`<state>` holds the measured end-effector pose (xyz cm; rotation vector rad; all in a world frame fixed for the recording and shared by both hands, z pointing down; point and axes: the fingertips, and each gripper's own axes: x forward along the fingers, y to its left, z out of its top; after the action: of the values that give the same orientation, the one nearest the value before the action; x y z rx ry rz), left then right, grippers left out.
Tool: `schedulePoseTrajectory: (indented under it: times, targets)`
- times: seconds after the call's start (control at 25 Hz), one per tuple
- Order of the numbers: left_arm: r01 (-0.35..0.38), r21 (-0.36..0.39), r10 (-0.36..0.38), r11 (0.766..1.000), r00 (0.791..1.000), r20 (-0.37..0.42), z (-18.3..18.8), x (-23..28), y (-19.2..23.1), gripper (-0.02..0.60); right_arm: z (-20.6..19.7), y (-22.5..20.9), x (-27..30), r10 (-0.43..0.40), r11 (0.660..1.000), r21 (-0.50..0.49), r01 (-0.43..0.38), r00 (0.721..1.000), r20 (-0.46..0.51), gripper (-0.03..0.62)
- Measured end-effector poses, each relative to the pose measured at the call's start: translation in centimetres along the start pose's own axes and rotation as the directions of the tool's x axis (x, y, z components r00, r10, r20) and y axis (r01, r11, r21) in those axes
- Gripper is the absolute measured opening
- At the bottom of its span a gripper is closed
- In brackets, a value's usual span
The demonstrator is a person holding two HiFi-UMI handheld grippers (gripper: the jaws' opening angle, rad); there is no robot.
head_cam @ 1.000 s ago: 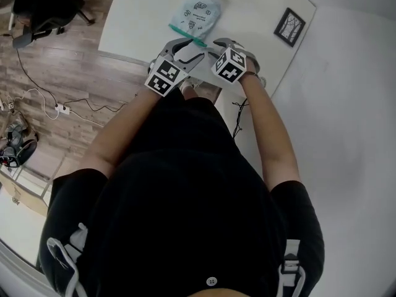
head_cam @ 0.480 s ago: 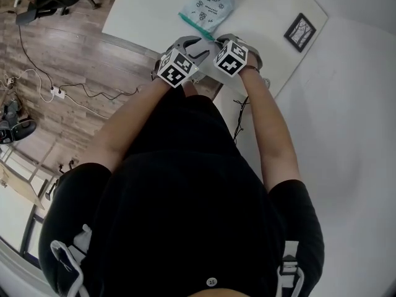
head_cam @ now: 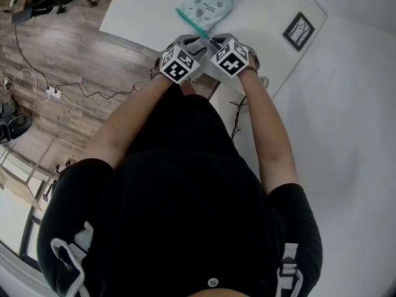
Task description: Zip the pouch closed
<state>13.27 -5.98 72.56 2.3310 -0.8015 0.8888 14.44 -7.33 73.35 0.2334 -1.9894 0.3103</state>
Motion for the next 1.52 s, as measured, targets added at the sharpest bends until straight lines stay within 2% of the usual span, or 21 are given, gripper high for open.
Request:
schedulePoseTrajectory:
  times: [0.28,0.52,0.76,1.0,1.52]
  targets:
    - [-0.015,-0.016,0.015,1.0,1.0,0.013,0.4,0.2,0.4,0.092,1.1,0.4,-0.5,0.022,0.999,0.032,-0.023,0.999,0.036,0.025]
    - [-0.026,-0.028,0.026,0.999,1.0,0.007,0.8,0.0,0.9,0.021,1.4,0.5,-0.6,0.025,0.999,0.025,-0.026,0.999,0.022,0.025]
    - [-0.031,-0.026,0.03,0.999,0.998,-0.049,0.8,-0.2,1.0,0.012,1.4,0.5,-0.5,0.004,1.0,-0.013,-0.004,0.999,-0.033,0.025]
    - [-0.038,-0.03,0.035,0.999,0.995,-0.098,0.8,-0.2,1.0,0.011,1.2,0.6,-0.6,-0.01,1.0,-0.007,0.01,0.998,-0.065,0.023]
    - [-0.024,-0.089,0.011,0.996,0.99,-0.137,1.2,-0.1,0.7,0.011,0.4,0.2,-1.6,-0.008,1.0,0.026,0.01,0.997,-0.083,0.023]
